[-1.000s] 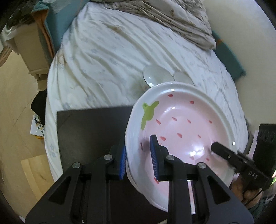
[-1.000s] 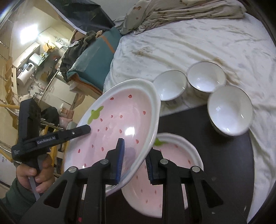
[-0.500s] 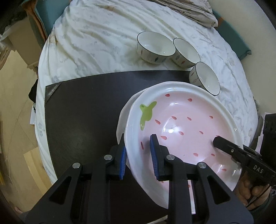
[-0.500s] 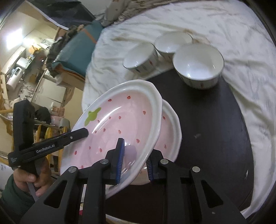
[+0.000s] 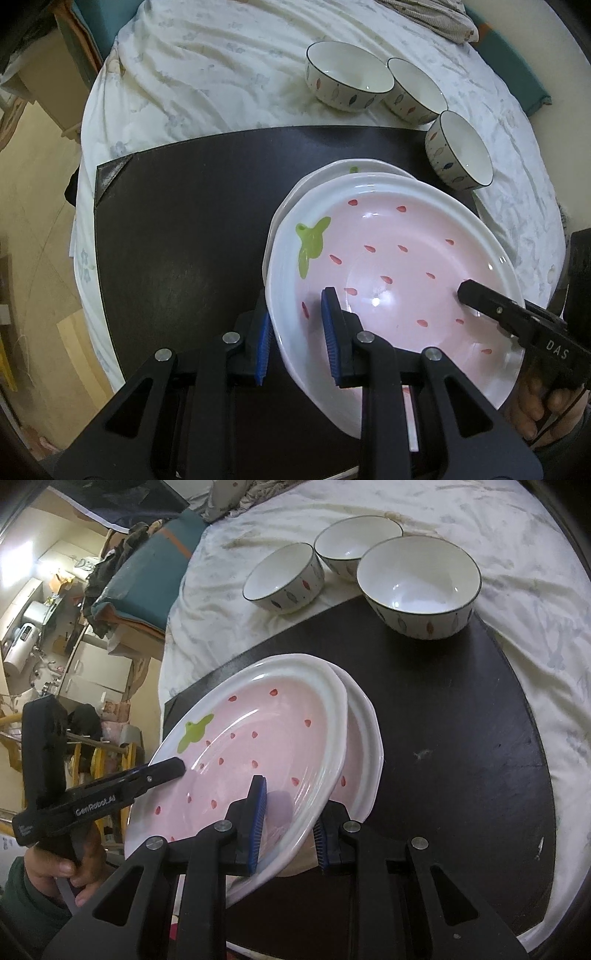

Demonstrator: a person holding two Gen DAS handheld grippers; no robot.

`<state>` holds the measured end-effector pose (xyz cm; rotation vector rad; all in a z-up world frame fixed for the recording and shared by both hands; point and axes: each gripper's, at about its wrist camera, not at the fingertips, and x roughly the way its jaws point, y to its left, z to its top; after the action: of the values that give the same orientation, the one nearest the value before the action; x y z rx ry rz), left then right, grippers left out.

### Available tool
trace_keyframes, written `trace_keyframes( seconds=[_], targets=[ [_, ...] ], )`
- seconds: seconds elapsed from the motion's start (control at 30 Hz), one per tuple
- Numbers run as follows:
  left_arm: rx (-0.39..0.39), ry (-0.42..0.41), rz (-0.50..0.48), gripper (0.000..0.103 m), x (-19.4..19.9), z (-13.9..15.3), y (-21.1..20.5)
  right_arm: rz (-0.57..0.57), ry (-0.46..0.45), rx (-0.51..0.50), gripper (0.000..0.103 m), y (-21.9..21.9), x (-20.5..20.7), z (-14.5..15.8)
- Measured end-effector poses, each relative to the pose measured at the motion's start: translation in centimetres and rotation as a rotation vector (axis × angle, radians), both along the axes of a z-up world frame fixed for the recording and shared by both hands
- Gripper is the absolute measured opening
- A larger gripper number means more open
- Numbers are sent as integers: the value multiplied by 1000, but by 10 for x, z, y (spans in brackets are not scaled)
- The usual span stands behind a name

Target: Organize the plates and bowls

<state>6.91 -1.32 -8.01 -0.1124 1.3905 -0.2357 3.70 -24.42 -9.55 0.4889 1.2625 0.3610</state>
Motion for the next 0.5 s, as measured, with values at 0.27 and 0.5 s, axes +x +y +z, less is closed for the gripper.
trace_keyframes(
  seconds=[0.27,0.5],
  targets=[
    [31,18,-3,22,-1,-7,0,-5,30,-10,25,2,5,-11],
    [84,44,-26,21,-3,-17,-4,8,58,-28,25,5,6,-20]
  ],
)
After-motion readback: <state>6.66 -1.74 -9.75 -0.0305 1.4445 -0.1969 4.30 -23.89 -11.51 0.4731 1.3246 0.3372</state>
